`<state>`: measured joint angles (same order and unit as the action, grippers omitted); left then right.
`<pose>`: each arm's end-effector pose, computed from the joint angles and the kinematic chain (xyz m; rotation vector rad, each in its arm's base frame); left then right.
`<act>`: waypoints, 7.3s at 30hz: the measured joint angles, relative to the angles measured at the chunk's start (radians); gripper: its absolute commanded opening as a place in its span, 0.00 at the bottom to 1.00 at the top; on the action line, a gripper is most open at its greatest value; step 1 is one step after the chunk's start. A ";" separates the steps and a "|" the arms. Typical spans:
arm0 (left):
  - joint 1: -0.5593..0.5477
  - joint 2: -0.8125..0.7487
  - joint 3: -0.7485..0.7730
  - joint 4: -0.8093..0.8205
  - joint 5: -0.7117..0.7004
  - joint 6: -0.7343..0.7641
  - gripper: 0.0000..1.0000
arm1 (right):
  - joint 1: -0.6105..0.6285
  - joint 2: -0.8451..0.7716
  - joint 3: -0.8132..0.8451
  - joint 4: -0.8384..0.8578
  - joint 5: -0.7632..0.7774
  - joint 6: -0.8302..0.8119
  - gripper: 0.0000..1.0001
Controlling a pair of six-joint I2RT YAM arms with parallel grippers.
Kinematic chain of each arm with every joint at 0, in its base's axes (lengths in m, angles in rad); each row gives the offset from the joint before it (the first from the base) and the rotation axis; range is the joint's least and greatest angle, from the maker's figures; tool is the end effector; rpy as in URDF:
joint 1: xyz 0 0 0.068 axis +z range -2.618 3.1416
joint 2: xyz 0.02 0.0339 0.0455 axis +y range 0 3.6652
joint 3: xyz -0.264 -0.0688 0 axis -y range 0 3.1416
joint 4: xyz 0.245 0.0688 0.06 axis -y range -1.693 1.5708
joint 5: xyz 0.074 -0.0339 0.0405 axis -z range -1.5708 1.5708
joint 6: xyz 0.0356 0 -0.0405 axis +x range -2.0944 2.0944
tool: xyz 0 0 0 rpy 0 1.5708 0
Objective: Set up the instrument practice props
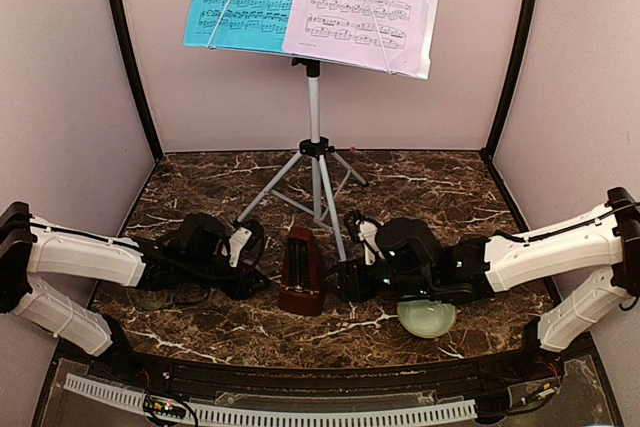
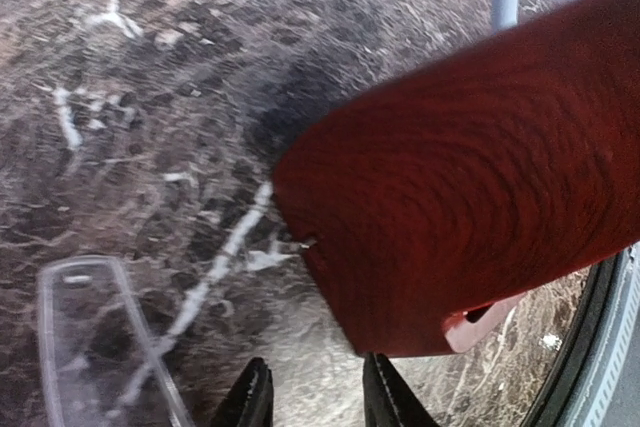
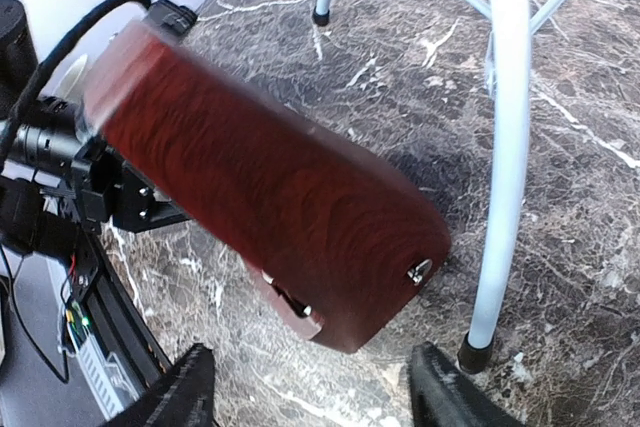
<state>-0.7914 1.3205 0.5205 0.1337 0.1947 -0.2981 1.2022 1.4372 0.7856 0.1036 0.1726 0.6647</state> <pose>0.1736 -0.1855 0.1680 0.6805 2.2471 -0.7863 0.1171 0.2862 0.2174 -0.4921 2.1981 0.8989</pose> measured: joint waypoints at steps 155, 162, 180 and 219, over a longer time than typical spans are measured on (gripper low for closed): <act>0.101 -0.204 -0.008 0.008 -0.012 -0.108 0.63 | 0.059 -0.182 -0.102 -0.200 0.473 0.202 0.89; 0.241 -0.275 0.147 -0.169 -0.090 -0.114 0.76 | 0.006 -0.286 -0.133 -0.183 0.436 0.197 0.96; 0.396 -0.190 0.514 -0.369 -0.003 -0.040 0.99 | -0.378 -0.547 0.028 -0.267 0.189 -0.063 1.00; 0.682 -0.169 0.170 -0.254 0.291 -0.200 0.99 | -0.810 -0.229 -0.170 -0.116 -0.234 -0.079 1.00</act>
<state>-0.1093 1.1515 0.6907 -0.1204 0.4858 -0.4984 0.3923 1.2087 0.6159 -0.0128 -0.0612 0.5854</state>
